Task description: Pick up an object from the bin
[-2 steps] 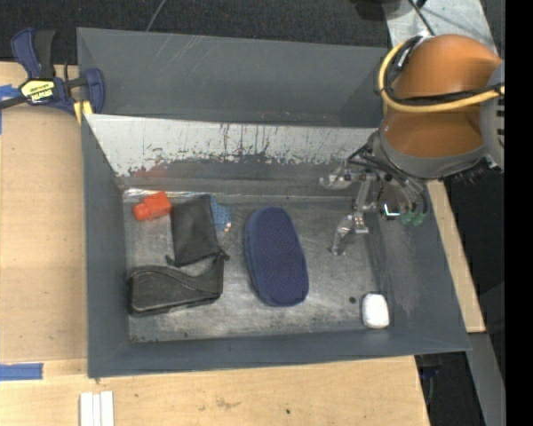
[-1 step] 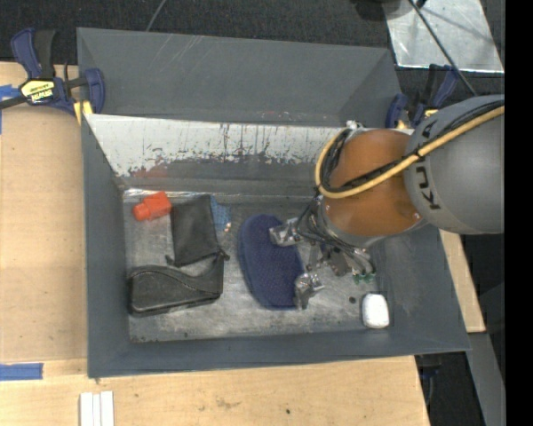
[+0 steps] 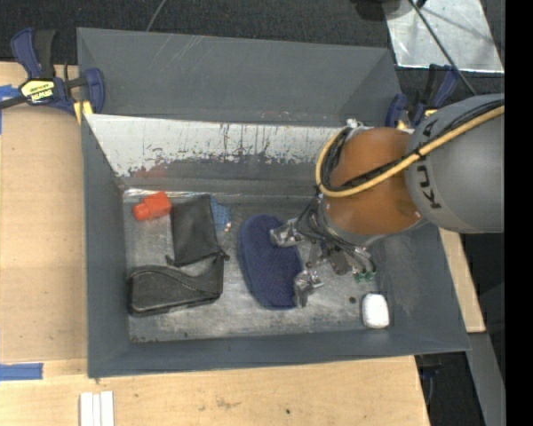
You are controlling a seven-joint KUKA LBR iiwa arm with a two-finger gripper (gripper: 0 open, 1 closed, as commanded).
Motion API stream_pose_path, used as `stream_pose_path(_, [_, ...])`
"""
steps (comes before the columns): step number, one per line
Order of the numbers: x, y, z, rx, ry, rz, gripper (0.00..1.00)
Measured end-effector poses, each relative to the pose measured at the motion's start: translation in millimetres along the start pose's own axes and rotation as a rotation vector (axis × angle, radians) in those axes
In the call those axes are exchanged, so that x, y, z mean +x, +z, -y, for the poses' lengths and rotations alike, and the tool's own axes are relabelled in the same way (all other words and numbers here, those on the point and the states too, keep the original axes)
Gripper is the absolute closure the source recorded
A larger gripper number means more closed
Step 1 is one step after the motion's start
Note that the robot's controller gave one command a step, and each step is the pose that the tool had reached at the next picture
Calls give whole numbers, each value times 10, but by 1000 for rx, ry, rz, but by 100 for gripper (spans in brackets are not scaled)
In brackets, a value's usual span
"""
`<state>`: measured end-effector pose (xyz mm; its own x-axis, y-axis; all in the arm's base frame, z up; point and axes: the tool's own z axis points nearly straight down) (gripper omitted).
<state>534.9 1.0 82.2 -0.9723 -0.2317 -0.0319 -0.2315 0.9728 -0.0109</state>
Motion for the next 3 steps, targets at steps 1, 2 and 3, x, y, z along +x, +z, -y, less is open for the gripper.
stream_pose_path(1, [-33,-994,39,-9,-46,-20,100])
stream_pose_path(2, [117,-196,-559,-10,22,-25,100])
stream_pose_path(3, [-138,32,-1079,-6,-29,-24,100])
